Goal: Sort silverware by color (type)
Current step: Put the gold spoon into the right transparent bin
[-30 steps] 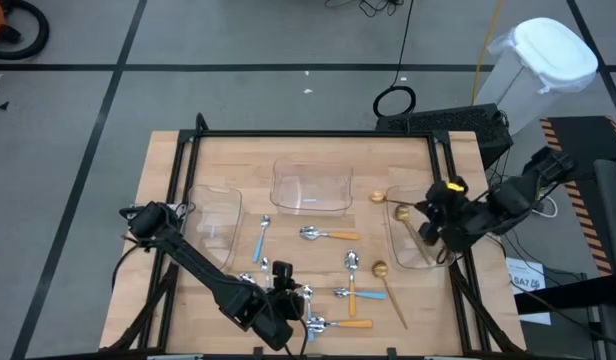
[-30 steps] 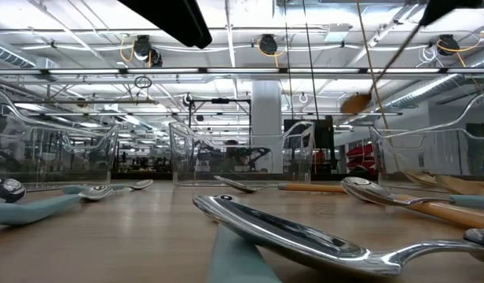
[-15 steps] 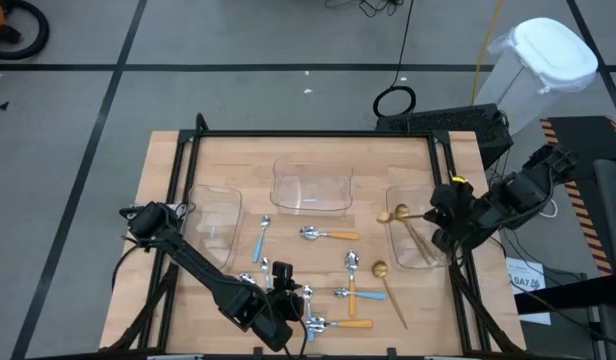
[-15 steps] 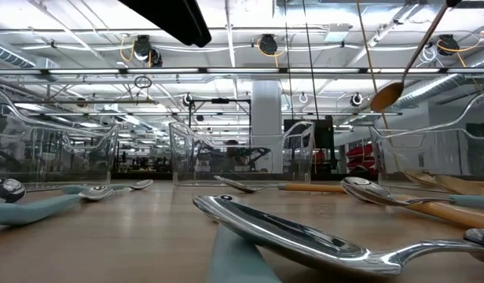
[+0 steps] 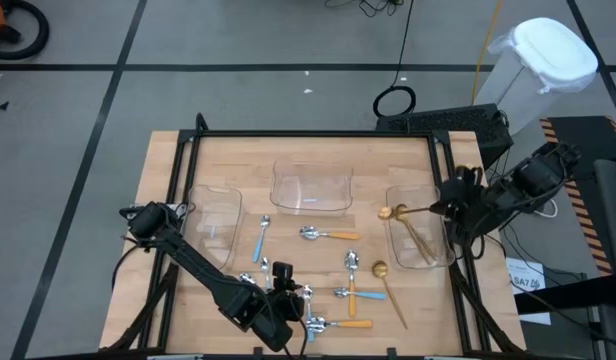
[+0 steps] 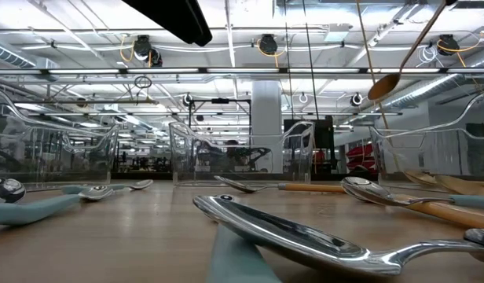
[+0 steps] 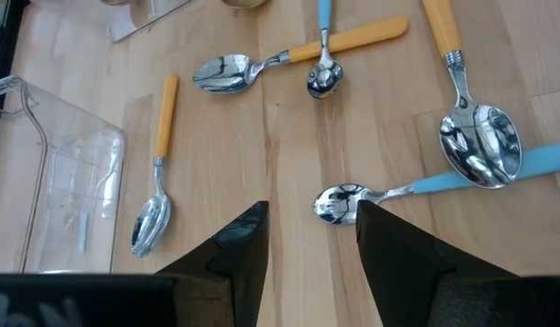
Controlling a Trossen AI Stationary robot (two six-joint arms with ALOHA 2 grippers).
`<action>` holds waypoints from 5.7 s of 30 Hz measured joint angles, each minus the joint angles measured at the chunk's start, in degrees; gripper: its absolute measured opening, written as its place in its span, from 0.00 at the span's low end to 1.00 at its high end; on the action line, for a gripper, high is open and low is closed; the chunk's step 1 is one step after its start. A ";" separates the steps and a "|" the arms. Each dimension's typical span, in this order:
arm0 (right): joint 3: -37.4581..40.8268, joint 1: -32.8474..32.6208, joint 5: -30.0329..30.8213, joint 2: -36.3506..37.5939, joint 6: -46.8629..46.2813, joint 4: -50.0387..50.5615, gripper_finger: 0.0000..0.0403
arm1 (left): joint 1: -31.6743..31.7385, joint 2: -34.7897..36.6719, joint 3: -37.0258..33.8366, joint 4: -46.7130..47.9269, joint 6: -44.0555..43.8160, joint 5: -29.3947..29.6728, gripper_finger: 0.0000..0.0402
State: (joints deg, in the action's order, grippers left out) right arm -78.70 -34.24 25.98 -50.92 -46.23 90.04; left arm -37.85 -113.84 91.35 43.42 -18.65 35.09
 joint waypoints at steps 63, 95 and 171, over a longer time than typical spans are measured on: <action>26.69 3.20 -11.45 10.29 -12.61 -0.04 0.35 | 0.04 0.00 0.00 -1.73 -0.46 -0.02 0.41; 26.58 2.83 -9.85 -22.10 2.26 -55.10 0.31 | -2.42 0.00 0.00 -4.67 -6.58 -0.07 0.41; 2.62 -31.82 12.45 -71.74 -69.83 -28.19 0.16 | -0.85 -4.27 0.02 -13.62 -2.61 0.81 0.41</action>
State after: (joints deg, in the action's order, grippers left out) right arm -76.07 -66.06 38.42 -122.66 -116.06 61.85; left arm -38.70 -118.11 91.37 29.80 -21.26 35.90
